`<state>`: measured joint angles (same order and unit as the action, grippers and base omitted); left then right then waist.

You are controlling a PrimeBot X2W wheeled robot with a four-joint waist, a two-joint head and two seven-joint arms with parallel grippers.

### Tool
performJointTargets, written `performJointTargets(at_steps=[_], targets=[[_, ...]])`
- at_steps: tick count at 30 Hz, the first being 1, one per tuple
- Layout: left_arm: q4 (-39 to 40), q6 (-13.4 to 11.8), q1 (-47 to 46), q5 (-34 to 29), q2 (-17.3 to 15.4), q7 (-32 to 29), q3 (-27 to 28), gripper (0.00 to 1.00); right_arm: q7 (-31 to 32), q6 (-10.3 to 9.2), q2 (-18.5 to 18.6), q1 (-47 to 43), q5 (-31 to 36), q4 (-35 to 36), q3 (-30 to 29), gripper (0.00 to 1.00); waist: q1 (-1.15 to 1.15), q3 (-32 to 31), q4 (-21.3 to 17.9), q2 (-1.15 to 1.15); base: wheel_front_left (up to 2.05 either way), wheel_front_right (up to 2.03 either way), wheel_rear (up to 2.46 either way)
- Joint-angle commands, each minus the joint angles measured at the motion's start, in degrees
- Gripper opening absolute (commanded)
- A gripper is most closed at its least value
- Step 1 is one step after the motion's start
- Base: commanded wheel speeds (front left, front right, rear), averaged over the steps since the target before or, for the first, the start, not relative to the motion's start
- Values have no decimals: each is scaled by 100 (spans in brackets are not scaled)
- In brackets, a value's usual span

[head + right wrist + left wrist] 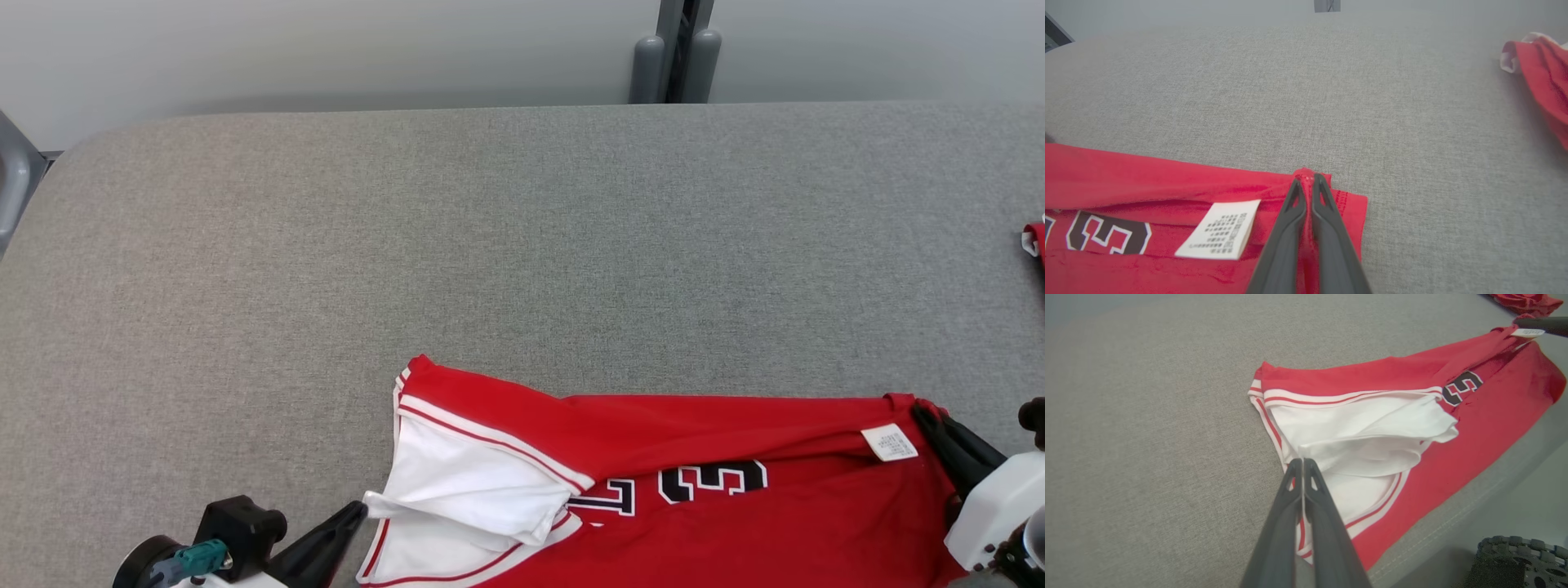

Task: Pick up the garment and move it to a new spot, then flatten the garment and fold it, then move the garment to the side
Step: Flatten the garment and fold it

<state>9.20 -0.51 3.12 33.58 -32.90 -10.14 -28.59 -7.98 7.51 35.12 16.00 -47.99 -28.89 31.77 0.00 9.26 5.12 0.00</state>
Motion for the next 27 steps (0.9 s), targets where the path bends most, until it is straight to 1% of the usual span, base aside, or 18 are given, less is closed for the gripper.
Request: performJointTargets(at_steps=[1, 8, 11, 12, 13, 14, 17, 18, 20, 21, 22, 23, 27], targets=[[62, 31, 34, 83, -60, -92, 12, 0, 88, -5, 101, -84, -91, 69, -11, 0, 0, -2, -2, 0, 0, 0, 0], [262, 198, 133, 339, -234, -585, -156, 0, 449, -5, 264, -261, -303, 331, 22, 0, 0, -38, -41, 0, 0, 0, 0], [341, 196, 175, 436, -298, -756, -177, 0, 601, -5, 313, -343, -406, 465, 27, 0, 0, -63, -63, 0, 0, 0, 0], [368, 209, 185, 450, -332, -806, -188, 0, 636, -5, 336, -366, -429, 509, 20, 11, 0, -69, -70, 0, 0, 0, 0], [386, 216, 194, 472, -360, -864, -199, 0, 679, -5, 336, -392, -503, 522, -14, 69, 0, -78, -76, 0, 0, 0, 0], [401, 222, 219, 502, -382, -934, -222, 0, 790, -5, 326, -442, -596, 505, -42, 100, 0, -90, -82, 0, 0, 0, 0], [467, 256, 240, 614, -448, -1158, -289, 0, 1141, -4, 381, -569, -841, 620, -62, 100, 0, -123, -96, 0, 0, 0, 0], [484, 235, 246, 657, -463, -1204, -283, 9, 1226, -4, 431, -592, -872, 658, -84, 100, 0, -132, -101, 0, 0, 0, 0], [509, 206, 280, 708, -502, -1322, -314, 44, 1377, -5, 477, -652, -969, 653, -197, 100, 0, -150, -117, 0, 0, 0, 0], [529, 204, 307, 738, -518, -1385, -324, 65, 1441, -3, 492, -689, -965, 657, -234, 100, 0, -155, -125, 0, 0, 0, 0], [558, 205, 326, 770, -539, -1452, -331, 89, 1470, -4, 506, -697, -943, 655, -300, 100, 0, -157, -135, 0, 0, 0, 0], [585, 199, 325, 790, -558, -1495, -326, 100, 1461, -3, 518, -685, -910, 643, -388, 100, 0, -159, -144, 0, 0, 0, 0], [657, 53, 102, 621, -541, -1286, -139, 100, 1313, -3, 451, -612, -670, 572, -730, 100, 0, -173, -166, 0, 0, 0, 0]])
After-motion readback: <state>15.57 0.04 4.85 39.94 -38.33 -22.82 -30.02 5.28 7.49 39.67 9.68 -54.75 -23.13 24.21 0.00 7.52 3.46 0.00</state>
